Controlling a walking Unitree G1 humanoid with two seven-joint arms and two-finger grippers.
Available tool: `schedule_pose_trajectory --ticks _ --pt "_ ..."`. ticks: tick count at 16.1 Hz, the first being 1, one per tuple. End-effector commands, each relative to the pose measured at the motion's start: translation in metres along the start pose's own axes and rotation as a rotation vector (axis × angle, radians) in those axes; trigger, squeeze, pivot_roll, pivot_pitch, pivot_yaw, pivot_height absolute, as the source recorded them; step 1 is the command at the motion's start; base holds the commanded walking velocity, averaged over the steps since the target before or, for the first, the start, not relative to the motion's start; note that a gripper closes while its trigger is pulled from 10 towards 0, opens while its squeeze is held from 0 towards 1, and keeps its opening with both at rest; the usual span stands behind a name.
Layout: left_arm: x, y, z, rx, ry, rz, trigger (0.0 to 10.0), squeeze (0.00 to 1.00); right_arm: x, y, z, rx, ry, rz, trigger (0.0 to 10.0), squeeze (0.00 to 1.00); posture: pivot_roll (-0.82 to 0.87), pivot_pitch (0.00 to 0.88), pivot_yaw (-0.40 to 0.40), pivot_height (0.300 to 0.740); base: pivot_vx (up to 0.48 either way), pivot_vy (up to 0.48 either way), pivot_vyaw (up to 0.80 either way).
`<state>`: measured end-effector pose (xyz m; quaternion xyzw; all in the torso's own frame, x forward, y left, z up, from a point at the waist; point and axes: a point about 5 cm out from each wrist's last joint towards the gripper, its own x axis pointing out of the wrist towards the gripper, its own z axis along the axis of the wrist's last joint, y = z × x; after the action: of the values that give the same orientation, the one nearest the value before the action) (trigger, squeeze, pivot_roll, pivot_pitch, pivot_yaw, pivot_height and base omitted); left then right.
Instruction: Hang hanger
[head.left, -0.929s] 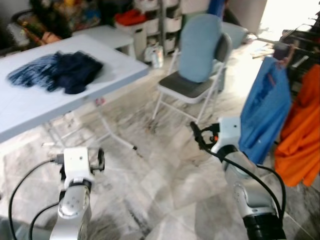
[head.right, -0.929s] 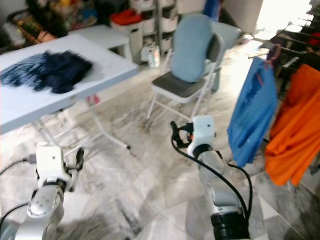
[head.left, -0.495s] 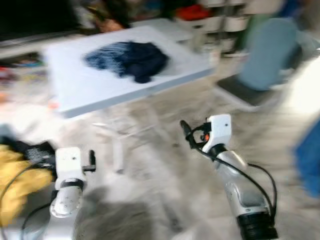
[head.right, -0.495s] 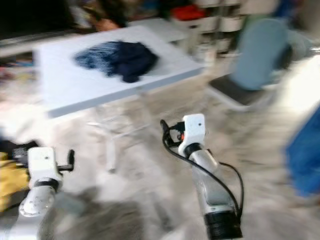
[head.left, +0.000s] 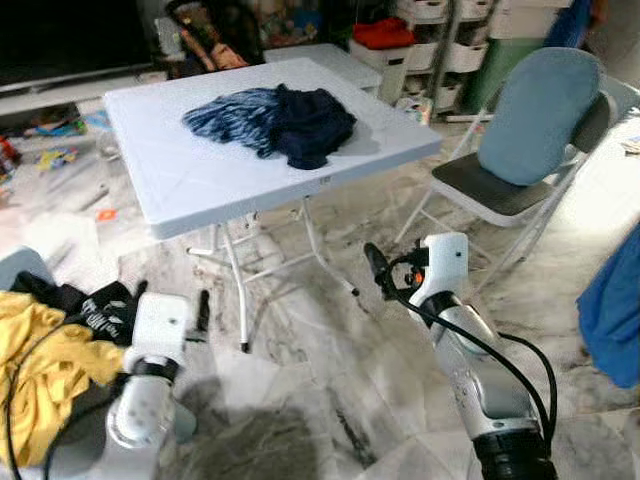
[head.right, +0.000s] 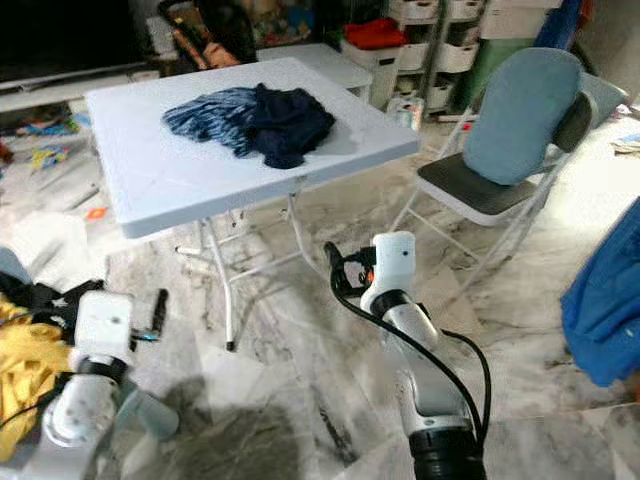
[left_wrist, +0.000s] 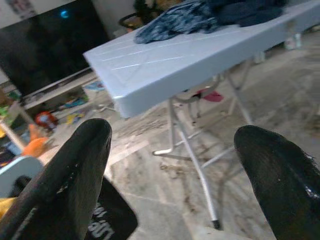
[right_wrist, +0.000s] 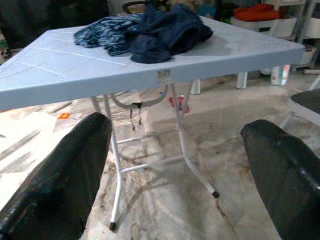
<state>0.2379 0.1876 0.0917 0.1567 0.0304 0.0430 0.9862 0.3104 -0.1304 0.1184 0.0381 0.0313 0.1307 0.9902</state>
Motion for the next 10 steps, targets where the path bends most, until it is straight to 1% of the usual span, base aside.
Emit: schedule_pose_trajectory --ticks 1,2,3,7,10 --pt "0.0003 0.0018 0.0019 0.01 -0.016 0.005 10.0 0.0 0.0016 -0.0029 0.0052 -0.004 -0.018 -0.005 10.0 0.0 0.03 0.0 0.001 0.74 0.0 0.0 0.0" --pt "0.0002 0.0022 0.0018 0.018 -0.031 0.01 10.0 0.0 0.0022 -0.0007 0.0057 -0.011 -0.021 0.007 10.0 0.0 0.03 0.0 -0.003 0.74 0.0 0.0 0.41" --pt "0.0003 0.0031 0.0008 0.0 -0.03 0.02 10.0 0.0 0.0024 0.0003 0.0058 -0.026 -0.02 0.018 10.0 0.0 0.03 0.0 -0.005 0.74 0.0 0.0 0.8" --pt "0.002 0.0082 -0.0003 -0.054 -0.013 0.056 10.0 0.0 0.0024 0.0009 0.0054 -0.018 -0.018 0.022 10.0 0.0 0.03 0.0 -0.008 0.74 0.0 0.0 0.8" --pt "0.0015 0.0096 -0.0033 -0.073 0.008 0.07 10.0 0.0 0.0031 0.0024 0.0061 -0.019 -0.021 0.032 10.0 0.0 0.03 0.0 -0.006 0.74 0.0 0.0 0.8"
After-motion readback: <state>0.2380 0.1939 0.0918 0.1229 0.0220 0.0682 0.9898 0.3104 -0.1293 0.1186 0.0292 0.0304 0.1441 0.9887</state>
